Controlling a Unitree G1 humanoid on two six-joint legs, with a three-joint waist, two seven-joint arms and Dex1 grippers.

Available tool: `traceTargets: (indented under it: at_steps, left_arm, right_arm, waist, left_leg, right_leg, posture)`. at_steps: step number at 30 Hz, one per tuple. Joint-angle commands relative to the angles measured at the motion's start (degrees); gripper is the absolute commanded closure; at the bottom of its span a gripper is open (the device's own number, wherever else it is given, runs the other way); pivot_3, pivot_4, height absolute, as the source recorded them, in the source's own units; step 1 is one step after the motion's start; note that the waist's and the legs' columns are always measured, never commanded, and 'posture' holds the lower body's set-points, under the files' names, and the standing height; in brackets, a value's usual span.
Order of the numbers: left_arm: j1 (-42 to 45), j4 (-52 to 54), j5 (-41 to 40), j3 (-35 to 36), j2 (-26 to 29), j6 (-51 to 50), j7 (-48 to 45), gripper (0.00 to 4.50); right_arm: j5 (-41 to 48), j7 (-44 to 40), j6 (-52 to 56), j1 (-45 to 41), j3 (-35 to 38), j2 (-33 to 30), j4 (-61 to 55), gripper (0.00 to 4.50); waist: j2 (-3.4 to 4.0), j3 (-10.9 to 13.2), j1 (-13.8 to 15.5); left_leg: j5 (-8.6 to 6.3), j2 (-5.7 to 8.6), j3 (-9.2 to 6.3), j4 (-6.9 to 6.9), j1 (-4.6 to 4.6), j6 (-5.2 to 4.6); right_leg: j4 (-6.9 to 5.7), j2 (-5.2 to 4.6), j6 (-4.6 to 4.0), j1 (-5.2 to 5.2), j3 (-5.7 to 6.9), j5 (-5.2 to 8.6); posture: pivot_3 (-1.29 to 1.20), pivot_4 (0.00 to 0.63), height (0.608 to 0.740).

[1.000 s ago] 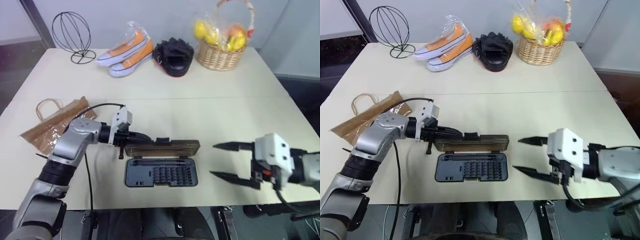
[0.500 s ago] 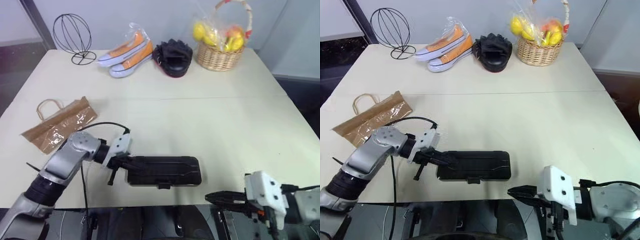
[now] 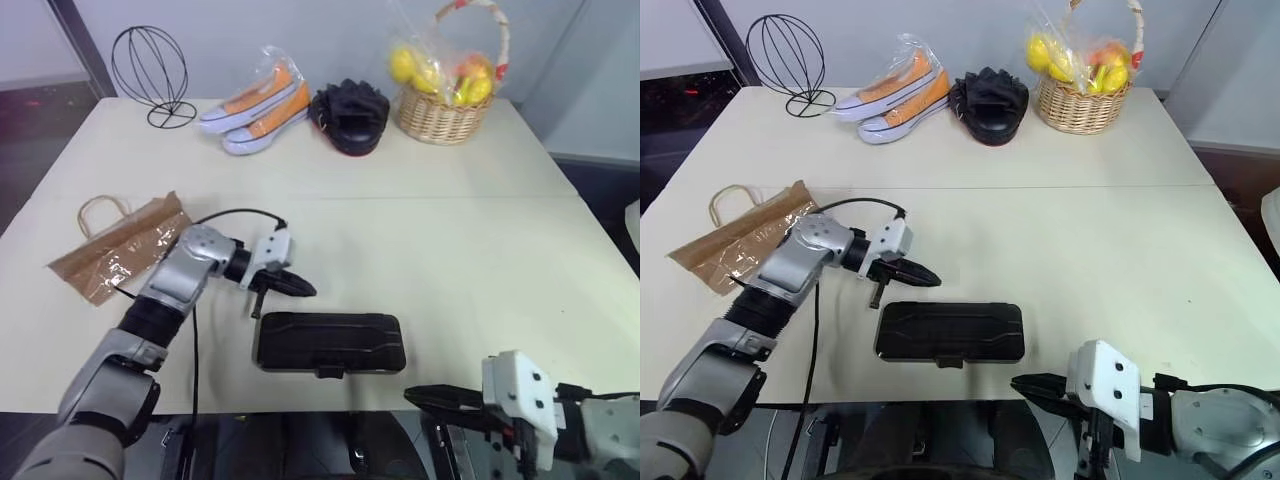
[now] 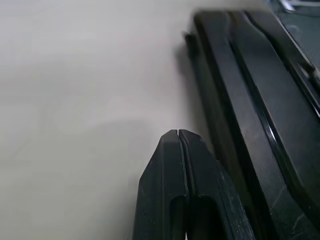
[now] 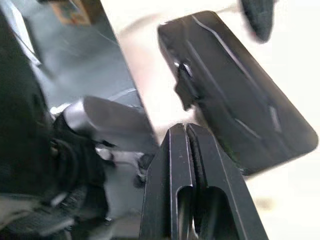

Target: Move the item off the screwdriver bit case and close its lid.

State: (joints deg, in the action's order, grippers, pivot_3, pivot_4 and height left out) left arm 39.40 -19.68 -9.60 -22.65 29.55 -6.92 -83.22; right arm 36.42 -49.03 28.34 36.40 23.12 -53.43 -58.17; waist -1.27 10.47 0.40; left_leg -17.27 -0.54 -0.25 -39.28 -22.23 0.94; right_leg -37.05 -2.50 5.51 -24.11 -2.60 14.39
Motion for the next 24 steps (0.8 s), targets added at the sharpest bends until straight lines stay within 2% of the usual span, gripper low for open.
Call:
traceTargets:
  at_steps: [1,2,3,4,5,6,8,11,13,15,18,24]
  left_arm:
    - [0.52,0.81,1.61,-1.94,-0.76,3.51,-2.69,4.5]
    - [0.25,1.29,1.7,-2.29,-0.89,3.84,-3.2,4.5]
    - [0.09,1.62,1.71,-2.42,-1.0,3.91,-3.59,4.5]
    - [0.01,1.79,1.69,-2.37,-1.09,4.0,-3.88,4.5]
    - [0.0,1.96,1.67,-2.23,-1.2,3.94,-3.98,4.5]
    - [0.12,2.03,1.72,-2.11,-1.38,3.73,-3.96,4.5]
    - [0.43,1.93,1.85,-1.82,-1.65,3.43,-3.94,4.5]
    - [0.5,1.48,1.94,-0.9,-1.09,3.23,-3.48,4.5]
    - [-0.02,1.87,1.4,0.36,0.23,2.76,-3.16,4.5]
    - [-0.73,2.67,0.9,1.16,1.13,2.0,-2.94,4.5]
    - [-1.56,3.78,0.77,1.46,1.74,1.61,-2.86,4.5]
    - [-2.78,6.43,0.74,1.45,1.36,-0.13,-2.19,4.5]
  right_arm:
    - [-1.2,-1.64,-1.4,-0.4,0.48,-0.09,-1.15,4.46]
    - [-2.98,-0.03,-2.48,-1.91,-6.18,-0.09,-1.49,4.46]
    - [-11.67,2.77,-1.49,-9.83,-22.6,5.67,3.13,4.46]
    - [-18.81,4.99,-0.56,-16.85,-36.0,11.04,8.04,4.46]
    - [-24.04,6.42,0.13,-22.36,-45.34,15.07,11.98,4.46]
    - [-27.12,6.49,0.54,-25.98,-50.09,17.32,14.46,4.46]
    - [-28.77,6.2,1.05,-29.56,-52.33,17.88,15.53,4.46]
    - [-27.14,5.3,2.38,-31.33,-49.08,15.74,14.63,4.46]
    - [-24.36,2.54,1.52,-30.12,-43.73,11.82,13.64,4.46]
    - [-24.1,0.48,0.14,-28.89,-41.39,8.15,13.3,4.46]
    - [-25.34,-0.57,-1.5,-28.03,-41.07,5.17,12.94,4.46]
    - [-28.79,0.23,-2.12,-29.07,-44.55,5.52,12.51,4.46]
  waist:
    - [0.0,0.0,0.17]
    - [-0.01,0.0,0.2]
    - [-0.17,-0.09,0.07]
    - [-0.89,-0.32,-0.68]
    - [-0.93,-0.33,-1.0]
    - [-0.68,-0.25,-1.27]
    - [0.01,-0.25,-1.01]
    - [-0.18,-0.26,-0.93]
    - [-0.18,-0.26,-0.84]
    - [-0.18,-0.26,-0.97]
    - [-0.18,-0.26,-1.09]
    - [-0.18,-0.26,-1.1]
  left_leg:
    - [0.0,0.0,0.0,0.0,-0.01,0.0]
    - [0.0,0.0,-0.01,0.0,-0.01,0.0]
    - [0.0,0.0,-0.02,0.0,-0.02,0.0]
    - [0.0,-0.04,-0.01,0.04,0.02,0.0]
    - [0.0,-0.23,-0.06,0.11,0.13,0.0]
    - [0.0,-0.42,-0.21,-0.03,0.03,0.0]
    - [0.0,-0.35,-0.12,0.0,-0.08,0.01]
    - [0.01,-0.26,-0.1,-0.01,-0.13,0.01]
    - [0.0,-0.23,-0.12,-0.01,-0.13,0.01]
    - [0.0,-0.21,-0.11,-0.01,-0.13,0.0]
    - [0.0,-0.22,-0.1,0.0,-0.09,0.0]
    - [0.0,-0.36,-0.11,0.0,-0.08,0.0]
  right_leg:
    - [0.0,0.0,0.0,0.0,0.0,0.0]
    - [0.01,0.0,0.0,0.0,0.0,0.0]
    - [0.01,0.0,0.01,0.0,0.0,0.0]
    - [0.01,0.04,0.0,-0.01,0.01,0.0]
    - [0.05,0.24,-0.25,0.02,0.05,0.03]
    - [0.12,0.47,-0.41,0.06,0.14,-0.01]
    - [-0.01,0.42,-0.47,-0.22,-0.1,-0.04]
    - [-0.04,0.38,-0.22,-0.26,-0.11,-0.12]
    - [-0.03,0.3,-0.18,-0.25,-0.09,-0.14]
    - [-0.04,0.26,-0.16,-0.25,-0.06,-0.14]
    - [-0.06,0.3,-0.16,-0.23,-0.03,-0.14]
    - [-0.08,0.47,-0.15,-0.23,-0.04,-0.14]
  posture:
    - [0.0,0.15,0.74]
    - [0.0,0.15,0.74]
    - [0.0,0.15,0.74]
    - [0.0,0.15,0.74]
    - [0.0,0.15,0.74]
    - [0.0,0.15,0.74]
    - [0.0,0.15,0.74]
    - [0.0,0.15,0.74]
    - [0.0,0.15,0.74]
    - [0.0,0.15,0.74]
    - [0.0,0.15,0.74]
    - [0.0,0.15,0.74]
